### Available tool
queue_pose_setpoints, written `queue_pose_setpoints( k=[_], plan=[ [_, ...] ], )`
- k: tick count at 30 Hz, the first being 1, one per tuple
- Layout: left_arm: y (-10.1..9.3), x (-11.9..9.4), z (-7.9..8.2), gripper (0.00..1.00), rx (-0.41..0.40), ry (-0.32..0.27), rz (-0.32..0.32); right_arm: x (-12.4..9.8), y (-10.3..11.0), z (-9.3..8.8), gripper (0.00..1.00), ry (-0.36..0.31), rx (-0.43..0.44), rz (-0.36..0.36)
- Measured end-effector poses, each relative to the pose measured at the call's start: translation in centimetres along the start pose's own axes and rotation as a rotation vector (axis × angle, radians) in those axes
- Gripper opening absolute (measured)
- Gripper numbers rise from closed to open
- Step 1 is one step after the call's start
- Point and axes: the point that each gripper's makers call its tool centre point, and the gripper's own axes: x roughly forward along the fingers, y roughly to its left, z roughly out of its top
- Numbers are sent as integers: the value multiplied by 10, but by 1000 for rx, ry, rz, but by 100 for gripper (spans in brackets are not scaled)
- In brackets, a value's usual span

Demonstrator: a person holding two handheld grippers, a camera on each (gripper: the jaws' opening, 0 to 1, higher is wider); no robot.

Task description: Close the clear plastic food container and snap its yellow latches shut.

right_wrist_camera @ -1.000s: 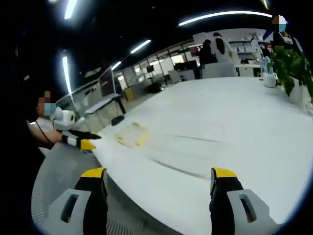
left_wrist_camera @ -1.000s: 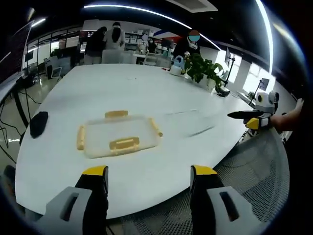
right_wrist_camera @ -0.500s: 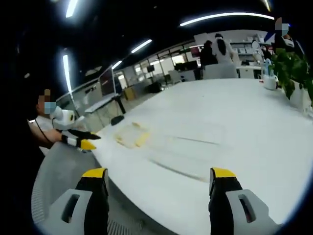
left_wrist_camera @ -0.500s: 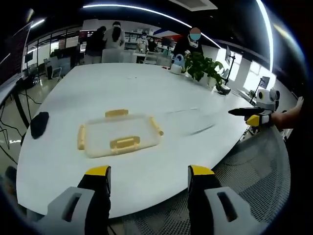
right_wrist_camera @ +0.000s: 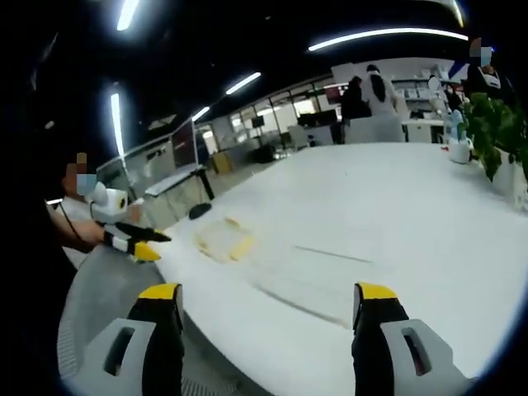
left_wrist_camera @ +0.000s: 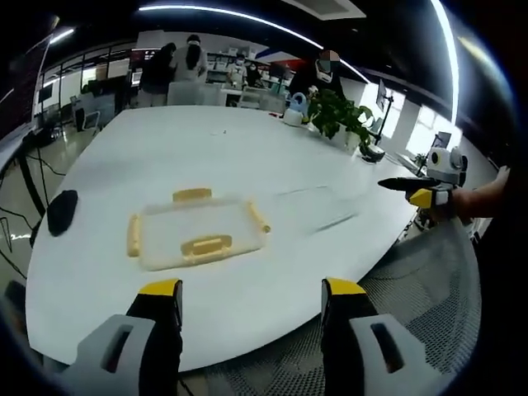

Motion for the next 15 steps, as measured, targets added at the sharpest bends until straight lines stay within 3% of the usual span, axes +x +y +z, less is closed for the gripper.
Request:
queue_pose_setpoints(
  k=[7,15],
  plan=[
    [6,7,9,69,47,3,-20,9,7,27,84,-38,-7,18],
    [17,7,11,69,42,11,-38,22,19,38,83,-52,-15,41]
  ],
)
